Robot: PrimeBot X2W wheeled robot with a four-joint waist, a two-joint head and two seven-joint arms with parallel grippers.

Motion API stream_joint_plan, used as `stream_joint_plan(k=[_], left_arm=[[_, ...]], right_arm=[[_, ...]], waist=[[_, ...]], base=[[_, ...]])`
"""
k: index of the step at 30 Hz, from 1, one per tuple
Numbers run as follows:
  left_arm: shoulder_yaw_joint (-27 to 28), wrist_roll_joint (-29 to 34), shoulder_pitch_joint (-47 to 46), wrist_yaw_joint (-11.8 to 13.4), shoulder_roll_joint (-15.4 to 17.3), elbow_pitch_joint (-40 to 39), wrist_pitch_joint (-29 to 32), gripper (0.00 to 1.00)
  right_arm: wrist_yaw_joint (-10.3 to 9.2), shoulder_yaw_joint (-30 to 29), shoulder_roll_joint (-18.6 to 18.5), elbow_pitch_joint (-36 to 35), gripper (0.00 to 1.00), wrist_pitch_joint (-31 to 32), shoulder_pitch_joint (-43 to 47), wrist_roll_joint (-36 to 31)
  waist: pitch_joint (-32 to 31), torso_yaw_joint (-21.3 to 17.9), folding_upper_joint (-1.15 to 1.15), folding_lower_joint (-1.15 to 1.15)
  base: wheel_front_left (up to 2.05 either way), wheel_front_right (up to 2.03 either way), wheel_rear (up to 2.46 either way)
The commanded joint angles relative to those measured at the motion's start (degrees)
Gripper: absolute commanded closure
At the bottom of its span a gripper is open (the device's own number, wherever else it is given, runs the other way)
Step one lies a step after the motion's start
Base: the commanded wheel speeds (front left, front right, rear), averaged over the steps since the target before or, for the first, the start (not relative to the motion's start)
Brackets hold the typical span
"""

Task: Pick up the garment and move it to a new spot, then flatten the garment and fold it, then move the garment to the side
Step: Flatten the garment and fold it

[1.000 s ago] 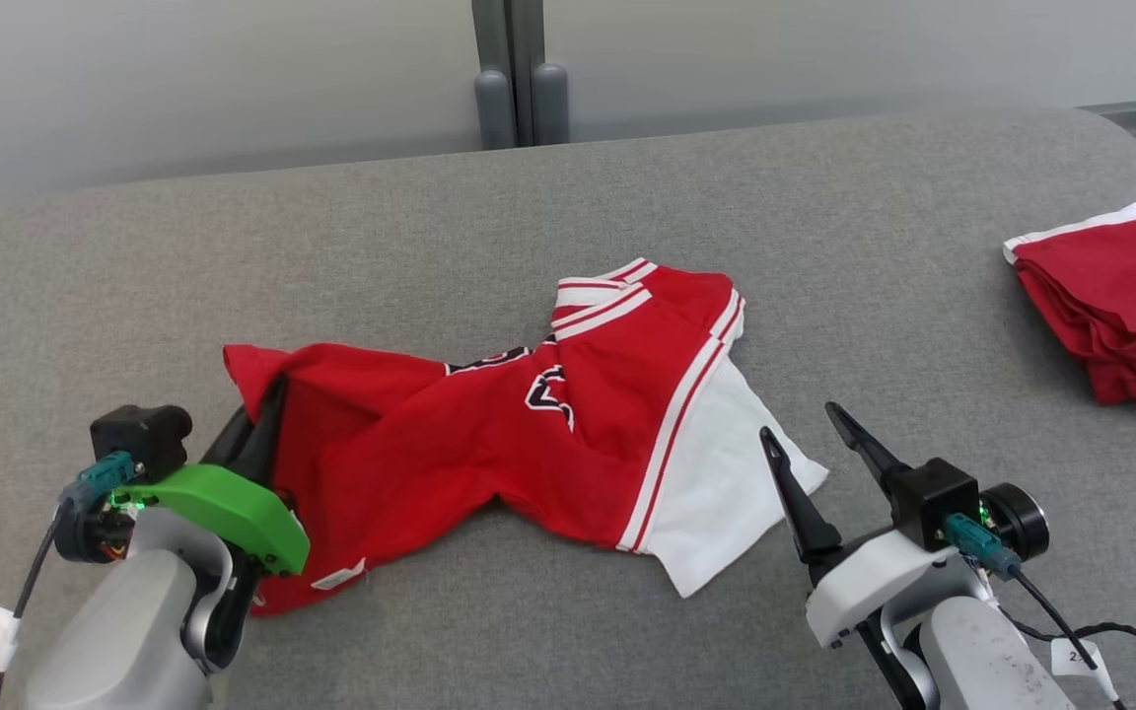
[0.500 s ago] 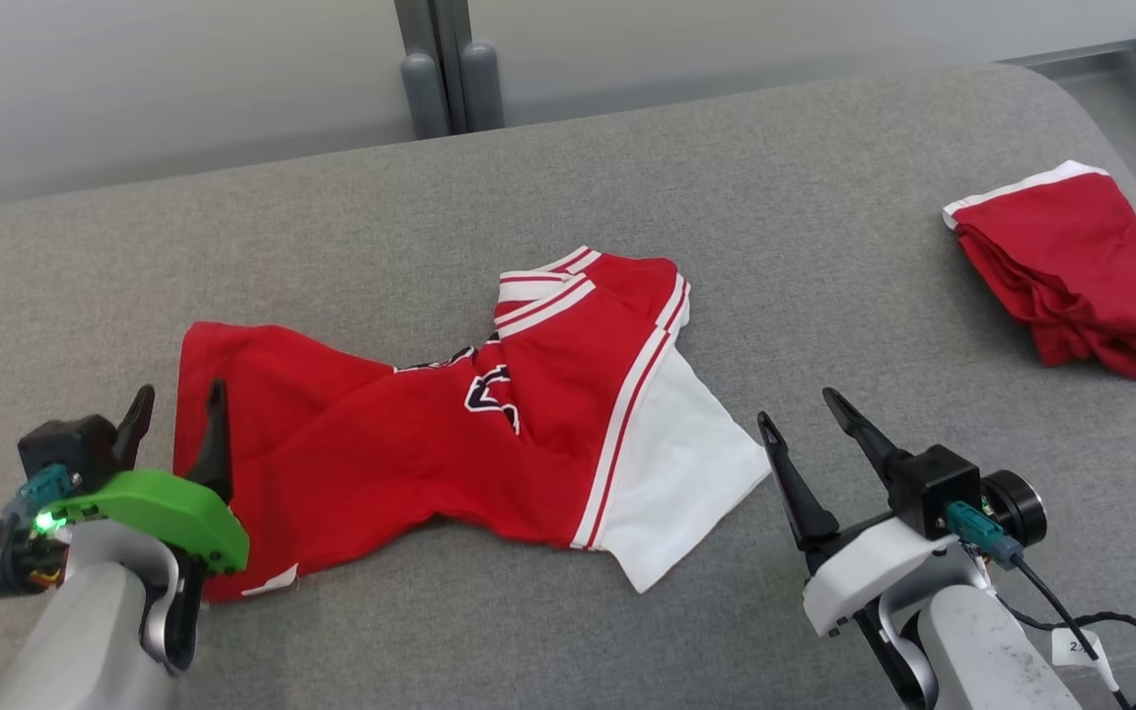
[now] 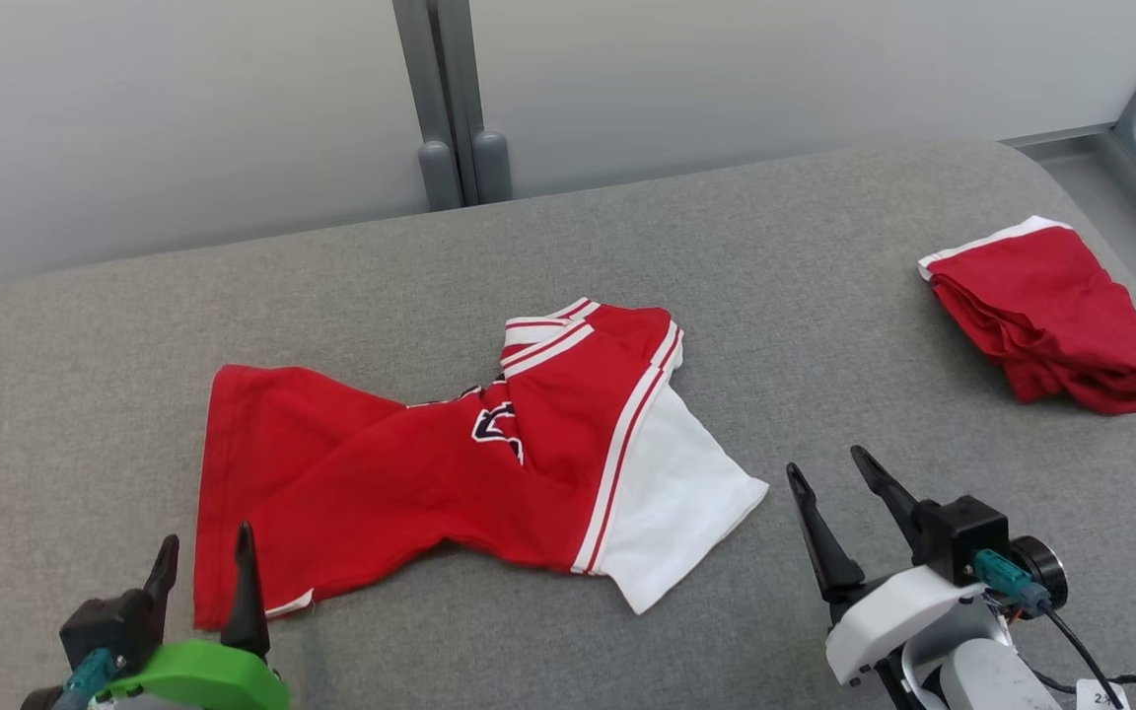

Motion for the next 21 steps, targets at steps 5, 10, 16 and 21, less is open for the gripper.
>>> stream_joint_plan(k=[5, 10, 16, 21], left_arm=[[4.26, 2.85, 5.39, -0.4, -3.25, -3.4, -0.01, 0.0], [6.07, 3.59, 7.54, -0.59, -4.7, -4.65, -0.01, 0.0], [6.01, 3.76, 7.93, -0.67, -5.1, -5.13, -0.01, 0.0], [4.93, 3.2, 6.75, -0.69, -5.22, -4.58, -0.01, 0.0]], right_arm=[[-0.11, -1.03, -0.2, -0.12, 0.0, -0.1, 2.95, 0.16], [-0.11, -1.79, -0.21, 0.05, 0.0, -0.1, 4.09, 0.19], [-0.11, -2.82, -0.2, -0.4, 0.0, -0.1, 4.52, 0.66], [-0.11, -2.08, -0.19, 0.12, 0.0, -0.1, 3.65, 0.13]], waist=[[-1.85, 0.24, 0.0, 0.0], [-2.52, 0.19, 0.0, 0.0], [-2.12, 0.09, 0.0, 0.0], [-0.84, 0.46, 0.0, 0.0]], base=[[0.0, 0.0, 0.0], [0.0, 0.0, 0.0], [0.0, 0.0, 0.0], [0.0, 0.0, 0.0]])
